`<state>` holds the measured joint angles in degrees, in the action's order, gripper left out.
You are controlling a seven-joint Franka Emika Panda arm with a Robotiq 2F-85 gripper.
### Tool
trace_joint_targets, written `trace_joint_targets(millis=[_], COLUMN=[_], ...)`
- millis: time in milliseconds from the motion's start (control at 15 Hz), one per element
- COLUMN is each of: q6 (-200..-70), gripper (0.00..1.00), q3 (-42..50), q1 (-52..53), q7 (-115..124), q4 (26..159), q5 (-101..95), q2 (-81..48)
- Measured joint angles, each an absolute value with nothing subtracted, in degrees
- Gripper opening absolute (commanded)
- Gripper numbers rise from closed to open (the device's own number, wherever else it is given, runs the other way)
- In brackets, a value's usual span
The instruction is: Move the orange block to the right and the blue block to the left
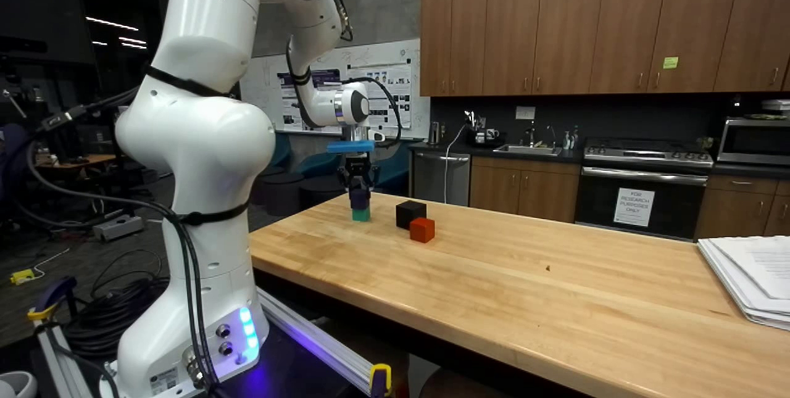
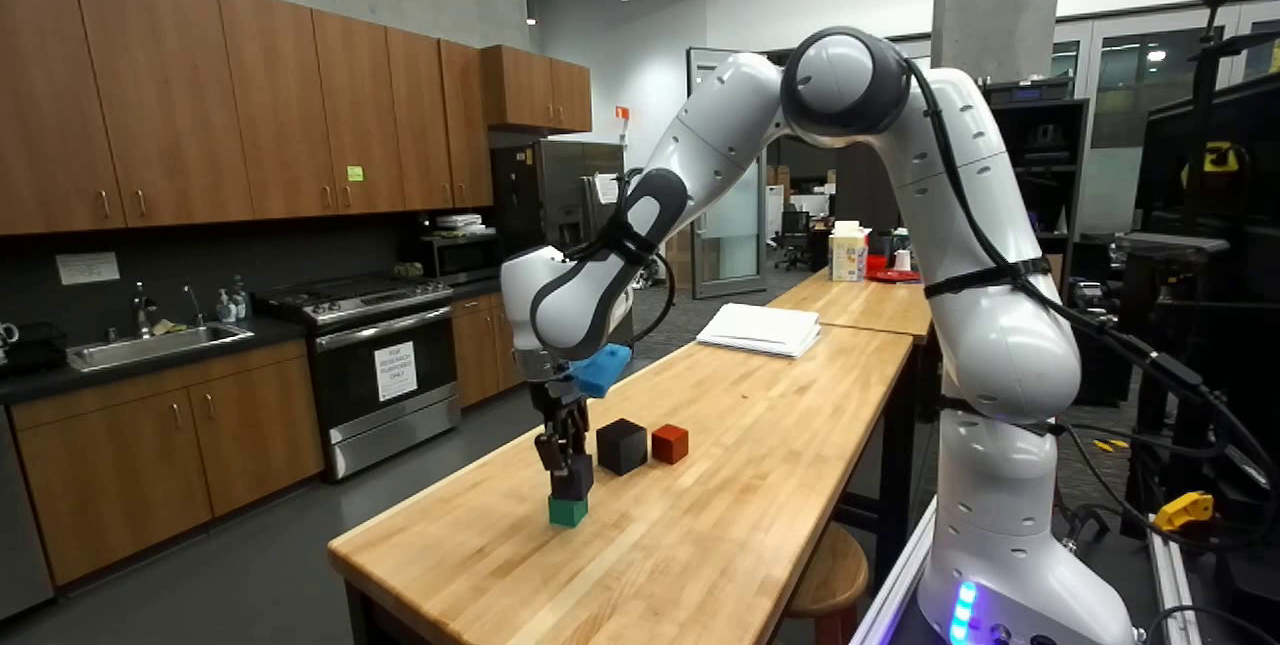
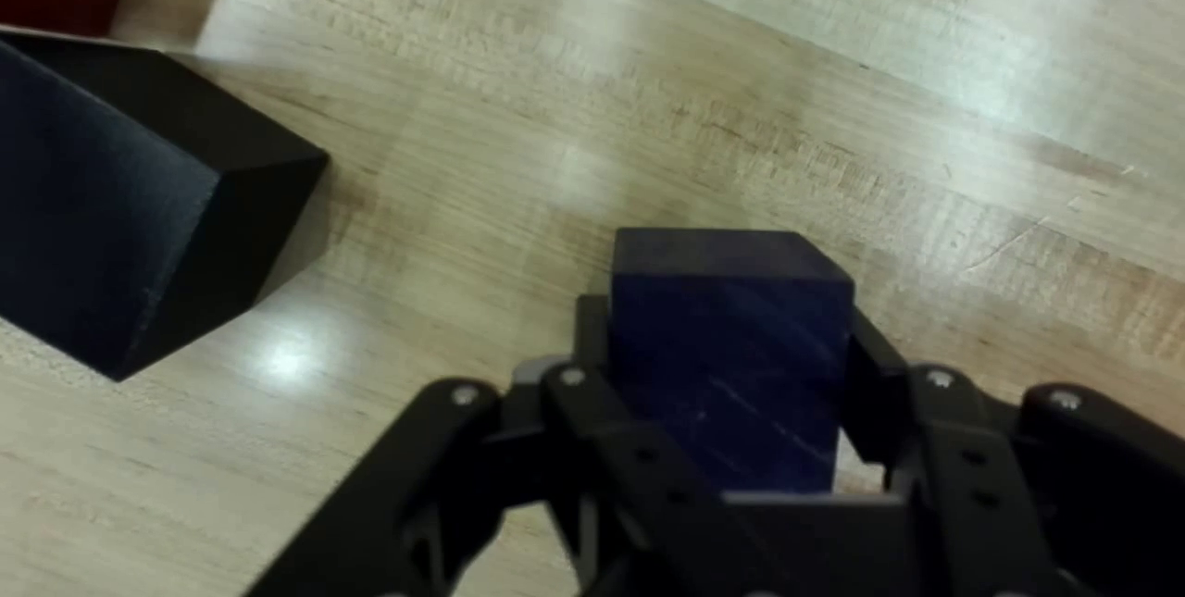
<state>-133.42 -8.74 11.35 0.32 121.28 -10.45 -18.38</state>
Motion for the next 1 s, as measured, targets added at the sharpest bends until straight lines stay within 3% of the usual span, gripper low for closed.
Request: trace_joint_targets(millis=[1000], q6=[-133.6], gripper=[0.31], q3=[-8.7], q1=[11.4], q7=[0.2], q4=[120.2], q5=[-10.5], q2=[-18.6])
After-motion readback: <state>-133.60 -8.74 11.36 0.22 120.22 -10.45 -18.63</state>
